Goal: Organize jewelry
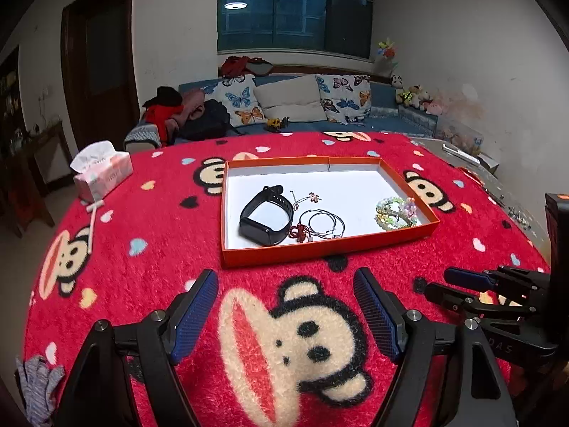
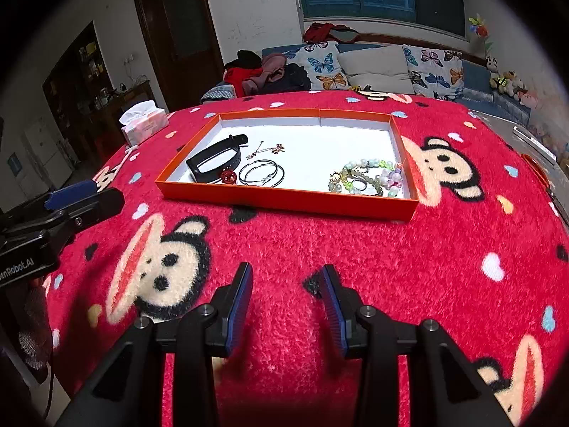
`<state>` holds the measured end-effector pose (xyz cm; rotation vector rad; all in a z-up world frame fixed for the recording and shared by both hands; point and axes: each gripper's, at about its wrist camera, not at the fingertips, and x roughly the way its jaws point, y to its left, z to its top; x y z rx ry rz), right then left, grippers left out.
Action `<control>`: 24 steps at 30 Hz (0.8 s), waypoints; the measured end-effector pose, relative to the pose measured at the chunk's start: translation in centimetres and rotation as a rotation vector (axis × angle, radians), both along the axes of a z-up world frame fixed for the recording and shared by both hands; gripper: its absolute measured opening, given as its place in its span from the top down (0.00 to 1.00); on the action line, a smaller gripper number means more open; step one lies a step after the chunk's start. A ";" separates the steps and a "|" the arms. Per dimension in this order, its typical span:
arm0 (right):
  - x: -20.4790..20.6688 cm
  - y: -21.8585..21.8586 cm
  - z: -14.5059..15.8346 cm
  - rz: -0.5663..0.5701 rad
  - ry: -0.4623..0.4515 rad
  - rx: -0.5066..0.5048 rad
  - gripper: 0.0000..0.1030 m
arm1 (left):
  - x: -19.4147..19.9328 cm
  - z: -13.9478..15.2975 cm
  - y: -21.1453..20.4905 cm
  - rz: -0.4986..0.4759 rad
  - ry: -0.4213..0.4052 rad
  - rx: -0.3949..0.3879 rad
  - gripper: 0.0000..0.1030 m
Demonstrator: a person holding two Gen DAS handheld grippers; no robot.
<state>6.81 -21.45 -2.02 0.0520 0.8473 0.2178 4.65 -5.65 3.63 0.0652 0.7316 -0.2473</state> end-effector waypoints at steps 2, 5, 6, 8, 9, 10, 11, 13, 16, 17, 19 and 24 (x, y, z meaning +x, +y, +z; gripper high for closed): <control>-0.2 0.0 0.0 0.001 -0.001 0.002 0.58 | -0.1 0.0 -0.2 -0.010 0.008 0.007 0.15; -0.5 0.1 0.2 0.002 -0.005 0.007 0.58 | -0.3 0.0 -0.2 0.004 0.011 0.019 0.12; -0.5 0.1 0.2 0.002 -0.007 0.008 0.58 | -0.4 0.1 -0.2 0.008 0.009 0.021 0.12; -0.7 0.1 0.3 0.002 -0.008 0.008 0.58 | -0.5 0.2 0.0 0.011 0.013 0.020 0.12; -0.8 0.2 0.3 0.002 -0.007 0.010 0.58 | -0.5 0.2 0.1 0.011 0.015 0.016 0.12; -0.8 0.2 0.3 0.002 -0.006 0.012 0.58 | -0.6 0.2 0.3 0.016 0.016 0.010 0.12; -0.7 0.2 0.3 0.003 -0.006 0.012 0.58 | -0.6 0.2 0.5 0.021 0.018 0.008 0.12; -1.0 0.3 0.3 0.004 -0.007 0.014 0.58 | -0.6 0.2 0.8 0.031 0.029 0.001 0.12; -1.2 0.5 0.4 0.010 -0.009 0.016 0.58 | -0.7 0.0 1.0 0.043 0.042 -0.001 0.12; -1.2 0.7 0.4 0.012 -0.011 0.014 0.58 | -0.8 0.0 1.1 0.051 0.042 0.003 0.12; -1.4 0.8 0.5 0.015 -0.013 0.012 0.58 | -0.9 -0.1 1.2 0.059 0.043 0.004 0.12; -1.4 0.8 0.5 0.016 -0.013 0.011 0.58 | -1.0 -0.3 1.4 0.068 0.052 0.000 0.12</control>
